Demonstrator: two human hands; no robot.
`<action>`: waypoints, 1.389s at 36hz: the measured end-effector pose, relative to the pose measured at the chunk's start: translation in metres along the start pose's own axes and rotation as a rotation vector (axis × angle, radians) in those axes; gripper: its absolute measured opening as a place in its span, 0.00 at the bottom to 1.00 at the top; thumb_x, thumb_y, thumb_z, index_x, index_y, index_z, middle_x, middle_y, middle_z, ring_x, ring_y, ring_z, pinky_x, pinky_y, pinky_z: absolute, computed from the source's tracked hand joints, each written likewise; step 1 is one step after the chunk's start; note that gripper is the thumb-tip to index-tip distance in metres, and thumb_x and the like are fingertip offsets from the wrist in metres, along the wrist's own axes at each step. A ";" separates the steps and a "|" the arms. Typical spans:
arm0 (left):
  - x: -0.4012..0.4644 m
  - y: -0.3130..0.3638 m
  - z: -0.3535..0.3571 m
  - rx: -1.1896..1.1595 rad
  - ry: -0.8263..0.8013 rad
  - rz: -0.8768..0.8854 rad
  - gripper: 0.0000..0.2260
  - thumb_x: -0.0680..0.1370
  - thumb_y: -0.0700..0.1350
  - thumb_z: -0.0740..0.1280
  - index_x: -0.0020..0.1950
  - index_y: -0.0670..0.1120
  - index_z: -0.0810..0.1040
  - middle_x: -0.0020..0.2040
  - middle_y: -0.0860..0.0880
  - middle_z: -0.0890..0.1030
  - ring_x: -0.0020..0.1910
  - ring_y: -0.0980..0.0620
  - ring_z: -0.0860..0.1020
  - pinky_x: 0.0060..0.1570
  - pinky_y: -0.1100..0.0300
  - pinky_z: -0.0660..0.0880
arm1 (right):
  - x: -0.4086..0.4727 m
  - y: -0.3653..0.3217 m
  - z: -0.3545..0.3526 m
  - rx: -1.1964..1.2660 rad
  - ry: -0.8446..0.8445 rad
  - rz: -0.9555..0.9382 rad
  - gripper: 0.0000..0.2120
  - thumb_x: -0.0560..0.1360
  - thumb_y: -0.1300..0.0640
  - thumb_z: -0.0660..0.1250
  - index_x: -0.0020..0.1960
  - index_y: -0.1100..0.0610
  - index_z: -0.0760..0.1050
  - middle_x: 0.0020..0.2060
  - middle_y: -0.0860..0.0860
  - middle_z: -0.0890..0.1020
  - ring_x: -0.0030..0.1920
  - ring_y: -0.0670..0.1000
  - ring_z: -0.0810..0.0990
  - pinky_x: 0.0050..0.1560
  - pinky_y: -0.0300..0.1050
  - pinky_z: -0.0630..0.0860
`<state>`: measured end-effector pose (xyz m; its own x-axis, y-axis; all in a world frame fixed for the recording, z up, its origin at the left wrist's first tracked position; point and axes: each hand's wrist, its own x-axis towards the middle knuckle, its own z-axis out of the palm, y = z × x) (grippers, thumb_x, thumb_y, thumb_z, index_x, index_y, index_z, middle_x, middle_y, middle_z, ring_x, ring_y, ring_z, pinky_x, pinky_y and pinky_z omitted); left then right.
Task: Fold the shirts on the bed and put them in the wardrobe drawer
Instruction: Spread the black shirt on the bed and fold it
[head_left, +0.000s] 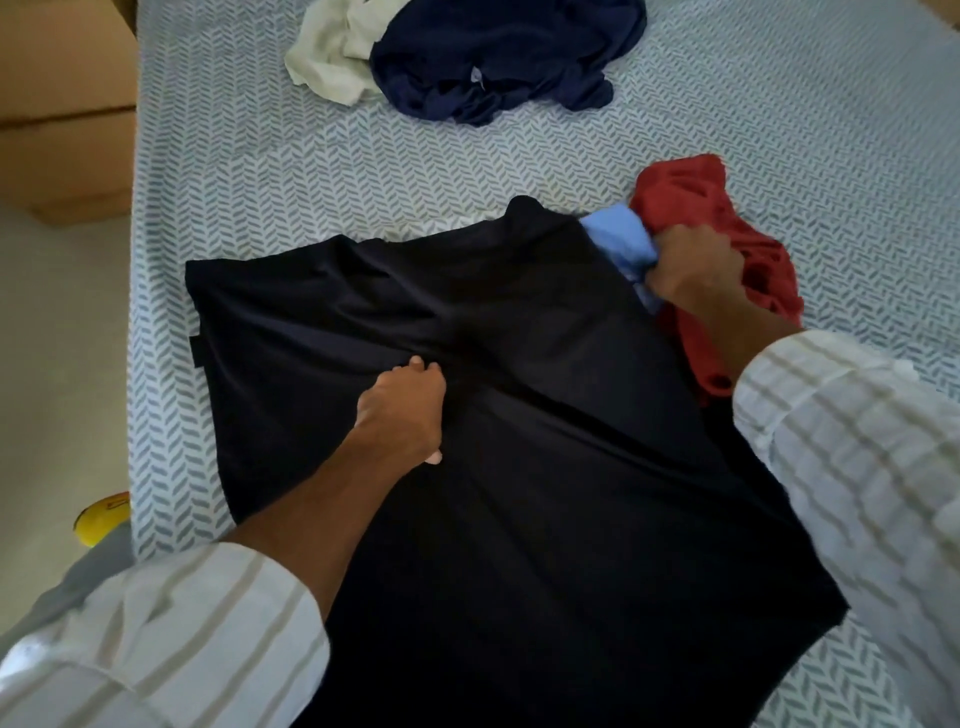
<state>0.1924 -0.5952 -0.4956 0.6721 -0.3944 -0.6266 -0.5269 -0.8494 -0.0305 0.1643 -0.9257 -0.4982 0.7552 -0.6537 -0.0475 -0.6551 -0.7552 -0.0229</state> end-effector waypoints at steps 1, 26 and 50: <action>0.000 -0.001 0.000 0.001 -0.002 0.000 0.47 0.67 0.48 0.82 0.79 0.45 0.58 0.79 0.45 0.58 0.73 0.40 0.67 0.62 0.43 0.75 | 0.003 0.007 -0.003 0.004 0.072 0.056 0.17 0.73 0.57 0.67 0.59 0.60 0.79 0.57 0.64 0.80 0.58 0.67 0.80 0.57 0.60 0.78; 0.011 -0.001 -0.012 -0.003 -0.008 0.006 0.37 0.63 0.49 0.84 0.67 0.47 0.71 0.68 0.47 0.73 0.63 0.43 0.76 0.51 0.48 0.78 | 0.082 -0.123 0.037 0.347 -0.108 -0.019 0.18 0.76 0.59 0.66 0.64 0.65 0.74 0.62 0.63 0.78 0.63 0.64 0.77 0.61 0.53 0.75; 0.015 0.001 -0.011 0.020 -0.018 -0.007 0.40 0.64 0.48 0.83 0.71 0.47 0.69 0.64 0.46 0.74 0.61 0.43 0.77 0.51 0.49 0.78 | 0.134 -0.086 0.062 0.877 0.010 0.162 0.09 0.68 0.61 0.68 0.48 0.58 0.80 0.42 0.55 0.85 0.42 0.56 0.86 0.48 0.56 0.84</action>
<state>0.2075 -0.6061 -0.4968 0.6664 -0.3817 -0.6406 -0.5326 -0.8449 -0.0506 0.3205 -0.9454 -0.5646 0.6496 -0.7525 -0.1082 -0.5311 -0.3473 -0.7728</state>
